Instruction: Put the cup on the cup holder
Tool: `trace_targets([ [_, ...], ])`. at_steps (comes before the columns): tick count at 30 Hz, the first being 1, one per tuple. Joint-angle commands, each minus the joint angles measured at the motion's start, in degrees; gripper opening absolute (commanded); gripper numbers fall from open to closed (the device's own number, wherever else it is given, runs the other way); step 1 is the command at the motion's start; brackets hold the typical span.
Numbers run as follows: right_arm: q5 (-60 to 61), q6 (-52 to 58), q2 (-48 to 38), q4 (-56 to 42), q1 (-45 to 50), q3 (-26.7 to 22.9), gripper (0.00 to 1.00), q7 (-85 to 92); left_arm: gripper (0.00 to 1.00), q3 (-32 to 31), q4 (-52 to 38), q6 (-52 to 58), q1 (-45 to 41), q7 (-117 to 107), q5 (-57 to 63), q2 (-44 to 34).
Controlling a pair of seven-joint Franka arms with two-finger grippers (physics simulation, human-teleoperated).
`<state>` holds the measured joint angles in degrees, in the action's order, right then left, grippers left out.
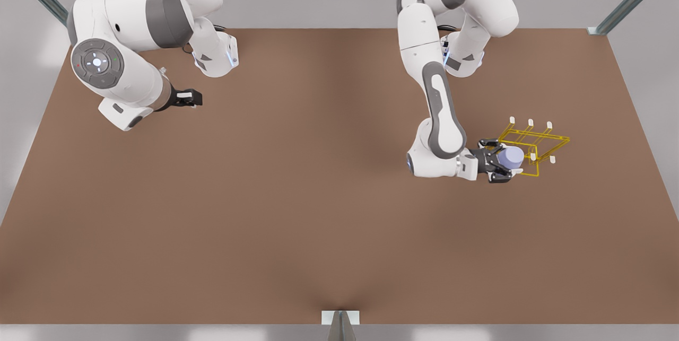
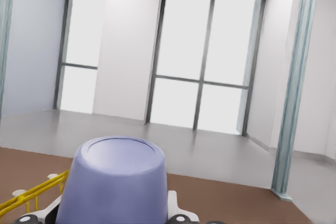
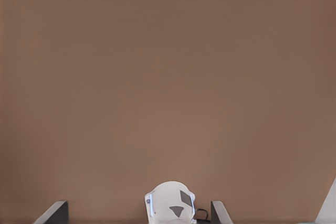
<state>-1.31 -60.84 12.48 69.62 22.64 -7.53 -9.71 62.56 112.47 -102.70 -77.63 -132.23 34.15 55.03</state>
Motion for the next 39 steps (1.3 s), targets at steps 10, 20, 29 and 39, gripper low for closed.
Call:
trace_targets([
  [10, 0.25, -0.25, 0.09, -0.01, 0.03, -0.03, 1.0, -0.13, 0.74, 2.48, 9.87, -7.08, -0.94, 6.02, 1.71, -0.98],
  [20, 0.25, -0.25, 0.35, -0.01, 0.3, -0.03, 1.0, -0.22, 1.0, 2.31, 12.16, -7.78, -2.87, 5.67, 1.27, -2.03],
  [29, 0.16, -0.33, 0.35, -0.1, 0.3, -0.03, 1.0, -0.22, 1.0, 10.48, -44.44, 43.99, -2.0, 113.92, -37.21, -20.93],
  [39, 0.16, -0.42, 0.35, -0.1, 0.3, -0.03, 1.0, -0.39, 1.0, -71.7, -42.07, 32.21, 66.3, 130.38, -30.19, -40.0],
])
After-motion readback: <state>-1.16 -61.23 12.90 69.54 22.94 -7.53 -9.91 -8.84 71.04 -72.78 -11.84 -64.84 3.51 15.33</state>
